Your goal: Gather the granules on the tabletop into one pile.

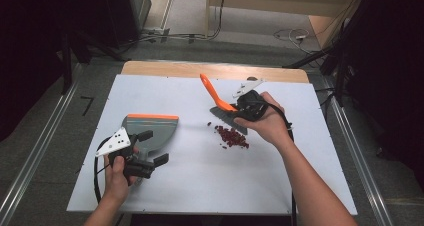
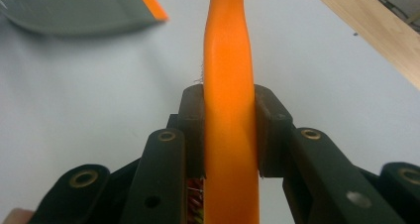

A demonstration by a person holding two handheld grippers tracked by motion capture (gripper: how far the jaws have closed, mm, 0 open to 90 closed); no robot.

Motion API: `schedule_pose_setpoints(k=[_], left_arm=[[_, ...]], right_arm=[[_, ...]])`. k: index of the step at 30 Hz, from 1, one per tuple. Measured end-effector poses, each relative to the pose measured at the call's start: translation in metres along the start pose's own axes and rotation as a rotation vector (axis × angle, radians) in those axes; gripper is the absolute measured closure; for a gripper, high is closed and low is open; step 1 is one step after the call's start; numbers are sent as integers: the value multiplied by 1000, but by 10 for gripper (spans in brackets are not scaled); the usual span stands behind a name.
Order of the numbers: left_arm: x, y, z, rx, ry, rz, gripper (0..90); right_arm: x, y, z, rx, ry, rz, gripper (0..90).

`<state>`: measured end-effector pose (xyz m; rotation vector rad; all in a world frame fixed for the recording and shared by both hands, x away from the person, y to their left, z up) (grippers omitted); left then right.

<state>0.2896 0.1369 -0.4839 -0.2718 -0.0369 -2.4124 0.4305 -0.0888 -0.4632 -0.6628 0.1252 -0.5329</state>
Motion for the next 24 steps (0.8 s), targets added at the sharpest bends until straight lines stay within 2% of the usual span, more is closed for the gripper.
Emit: schedule_pose_setpoints(k=[2, 5, 10, 12, 16, 19, 21, 24], left_arm=[[-1, 0, -1, -4, 2, 3, 0], [-1, 0, -1, -6, 4, 3, 0], [-2, -2, 1, -1, 2, 5, 0], [-2, -2, 1, 0, 2, 5, 0], [-1, -1, 0, -3, 2, 2, 0], [-2, -1, -1, -6, 3, 3, 0], [-3, -1, 0, -5, 4, 5, 0], [-3, -1, -1, -7, 4, 7, 0]], right_arm=[[-12, 1, 7, 2, 70, 5, 689], [-31, 8, 12, -14, 124, 49, 689], [-56, 25, 5, -61, 165, 118, 689], [-60, 32, -1, -83, 170, 131, 689], [-59, 44, -17, -112, 157, 155, 690], [-50, 47, -25, -130, 138, 131, 689], [-41, 45, -27, -119, 159, 133, 689], [-31, 43, -30, -125, 156, 101, 689]])
Point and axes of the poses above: each handheld gripper's, and its own axes: y roughly forward along the jaws, z roughly out of its top, x roughly to its right, the point moved 9 cm from there along y, roughly forward along the jaws, and after that the axes turned 11 degrees about x, right-handed, at the moved point
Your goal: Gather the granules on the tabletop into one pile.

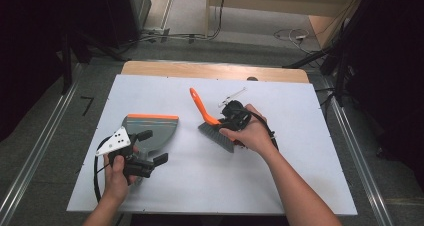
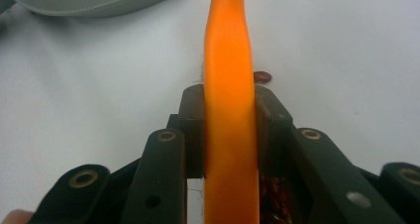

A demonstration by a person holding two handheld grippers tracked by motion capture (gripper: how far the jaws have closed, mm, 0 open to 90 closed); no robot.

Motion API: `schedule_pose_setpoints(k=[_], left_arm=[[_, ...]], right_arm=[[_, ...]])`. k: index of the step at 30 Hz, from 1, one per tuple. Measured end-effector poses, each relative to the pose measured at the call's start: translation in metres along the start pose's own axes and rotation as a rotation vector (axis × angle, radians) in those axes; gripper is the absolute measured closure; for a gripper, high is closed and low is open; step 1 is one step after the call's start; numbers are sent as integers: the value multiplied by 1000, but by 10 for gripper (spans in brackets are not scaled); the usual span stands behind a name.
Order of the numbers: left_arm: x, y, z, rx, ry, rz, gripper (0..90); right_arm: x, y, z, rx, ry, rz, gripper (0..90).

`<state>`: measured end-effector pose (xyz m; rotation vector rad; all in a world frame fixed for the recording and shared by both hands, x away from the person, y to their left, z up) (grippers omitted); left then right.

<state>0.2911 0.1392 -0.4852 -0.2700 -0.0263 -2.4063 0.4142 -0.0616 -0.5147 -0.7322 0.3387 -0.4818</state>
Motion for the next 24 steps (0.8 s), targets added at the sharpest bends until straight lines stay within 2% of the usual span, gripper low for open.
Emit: schedule_pose_setpoints(k=[3, 6, 8, 11, 13, 16, 19, 20, 21, 24], left_arm=[[0, 1, -1, -2, 1, -1, 0], [1, 1, -1, -3, -1, -2, 0], [0, 1, -1, -5, 1, -3, 0], [0, 2, -1, -3, 1, -2, 0], [-1, 2, -1, -4, 0, -1, 0], [0, 2, -1, -6, 3, -2, 0], [0, 1, -1, -5, 2, -3, 0], [0, 1, -1, -4, 1, -3, 0], [0, 1, -1, -2, -1, -4, 0], [0, 2, -1, -1, -1, -5, 0]], right_arm=[[8, -4, -2, 5, 12, -9, 689], [14, -7, -3, 6, 2, -20, 689], [12, -11, 0, 17, 34, -24, 689], [6, -16, 9, 64, 63, -17, 689], [2, -15, 16, 73, 54, -49, 689], [0, -3, 19, 70, 71, -85, 689], [-2, 8, 23, 96, 176, -63, 689], [-3, 13, 25, 113, 232, -48, 690], [-2, 16, 26, 121, 268, -43, 689], [3, 26, 26, 124, 333, -58, 689]])
Point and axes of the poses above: each handheld gripper's, and its own axes: y roughly forward along the jaws, z roughly out of its top, x roughly to its right, the point moved 9 cm from there along y, roughly forward along the jaws, and after that the axes turned 11 degrees about x, right-handed, at the moved point
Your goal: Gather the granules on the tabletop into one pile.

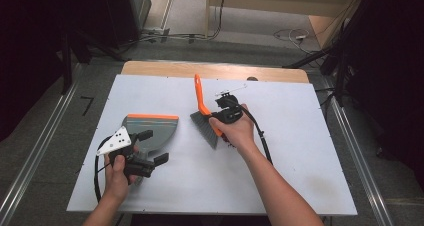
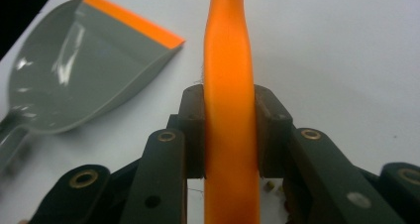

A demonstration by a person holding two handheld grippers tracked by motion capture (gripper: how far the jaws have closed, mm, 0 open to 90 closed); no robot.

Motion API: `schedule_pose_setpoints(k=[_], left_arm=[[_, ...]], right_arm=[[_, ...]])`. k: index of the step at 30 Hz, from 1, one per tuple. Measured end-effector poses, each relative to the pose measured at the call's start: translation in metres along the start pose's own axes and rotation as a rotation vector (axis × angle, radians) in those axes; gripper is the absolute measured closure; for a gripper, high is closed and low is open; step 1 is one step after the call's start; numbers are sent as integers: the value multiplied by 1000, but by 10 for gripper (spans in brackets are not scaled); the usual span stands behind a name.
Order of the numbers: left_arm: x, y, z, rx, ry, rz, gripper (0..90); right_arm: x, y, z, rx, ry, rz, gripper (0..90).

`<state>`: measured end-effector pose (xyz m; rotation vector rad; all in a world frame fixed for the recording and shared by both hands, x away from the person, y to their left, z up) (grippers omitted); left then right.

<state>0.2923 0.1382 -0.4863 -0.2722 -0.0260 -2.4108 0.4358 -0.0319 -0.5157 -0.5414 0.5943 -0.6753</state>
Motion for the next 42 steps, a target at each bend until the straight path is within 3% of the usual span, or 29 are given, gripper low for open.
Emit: schedule_pose_setpoints(k=[7, 17, 26, 29, 42], left_arm=[[0, -1, 0, -1, -1, -2, 0], [0, 0, 0, -6, 5, 5, 0], [-1, 1, -1, -9, 6, 10, 0], [-2, 0, 0, -5, 10, 10, 0], [-5, -2, 0, -6, 16, 29, 0]], right_arm=[[27, -3, -4, -10, 89, -67, 685], [52, -31, -12, 14, 122, -83, 687], [35, -69, 0, 124, 63, 5, 689], [33, -86, -3, 149, 28, 9, 689], [63, -148, -37, 227, -18, -60, 689]])
Point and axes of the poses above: each handheld gripper's, and its own axes: y roughly forward along the jaws, z roughly out of its top, x roughly to its right, the point moved 9 cm from there along y, roughly forward along the jaws, and after that the axes turned 11 degrees about x, right-handed, at the moved point
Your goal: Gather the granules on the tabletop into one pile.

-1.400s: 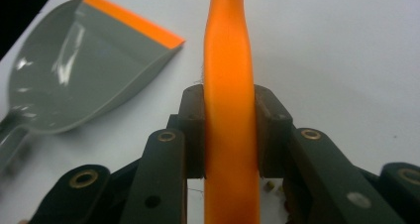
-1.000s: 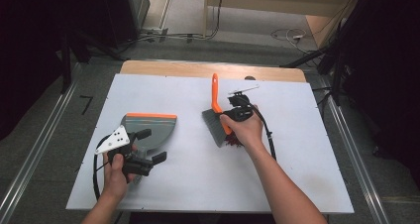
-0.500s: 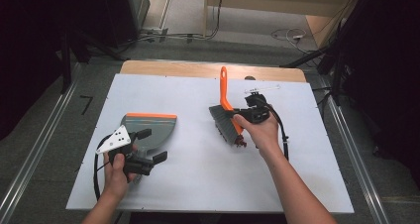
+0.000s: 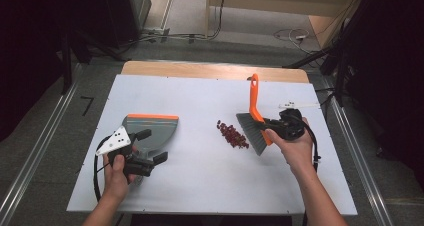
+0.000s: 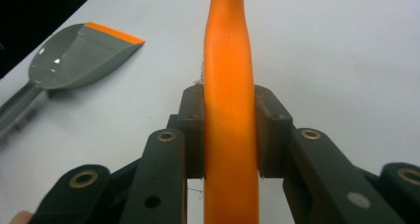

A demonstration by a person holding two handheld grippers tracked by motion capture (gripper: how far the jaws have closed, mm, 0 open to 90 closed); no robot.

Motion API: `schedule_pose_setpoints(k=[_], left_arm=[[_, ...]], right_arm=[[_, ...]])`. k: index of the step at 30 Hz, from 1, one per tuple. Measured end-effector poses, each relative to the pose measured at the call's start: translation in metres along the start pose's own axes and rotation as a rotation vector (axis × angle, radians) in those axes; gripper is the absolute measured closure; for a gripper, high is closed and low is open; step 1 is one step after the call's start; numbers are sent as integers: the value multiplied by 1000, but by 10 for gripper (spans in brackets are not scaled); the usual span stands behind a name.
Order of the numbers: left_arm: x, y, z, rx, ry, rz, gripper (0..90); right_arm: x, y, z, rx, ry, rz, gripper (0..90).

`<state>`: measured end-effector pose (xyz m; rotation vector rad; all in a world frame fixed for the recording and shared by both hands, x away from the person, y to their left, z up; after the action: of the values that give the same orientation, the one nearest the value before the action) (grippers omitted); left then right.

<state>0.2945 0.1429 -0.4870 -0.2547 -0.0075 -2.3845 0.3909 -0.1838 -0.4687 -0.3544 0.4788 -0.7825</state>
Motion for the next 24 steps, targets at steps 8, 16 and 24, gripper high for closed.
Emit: schedule_pose_setpoints(k=[8, 16, 24], left_arm=[[-3, -3, 1, 9, 1, 14, 0], [-5, -5, 2, 15, 6, 24, 0], [-4, -5, 4, 21, 4, 20, 0]], right_arm=[[22, -32, -20, 51, 9, -6, 689], [54, -61, -47, 74, 48, -49, 689], [60, -63, -55, 69, 70, -54, 689]])
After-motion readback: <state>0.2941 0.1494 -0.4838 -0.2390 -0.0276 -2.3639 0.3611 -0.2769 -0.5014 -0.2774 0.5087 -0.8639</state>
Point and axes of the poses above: each handheld gripper's, and its own axes: y roughly forward along the jaws, z roughly out of its top, x roughly to its right, the point moved 9 cm from there along y, roughly forward along the jaws, and after that the axes turned 11 degrees about x, right-handed, at the moved point
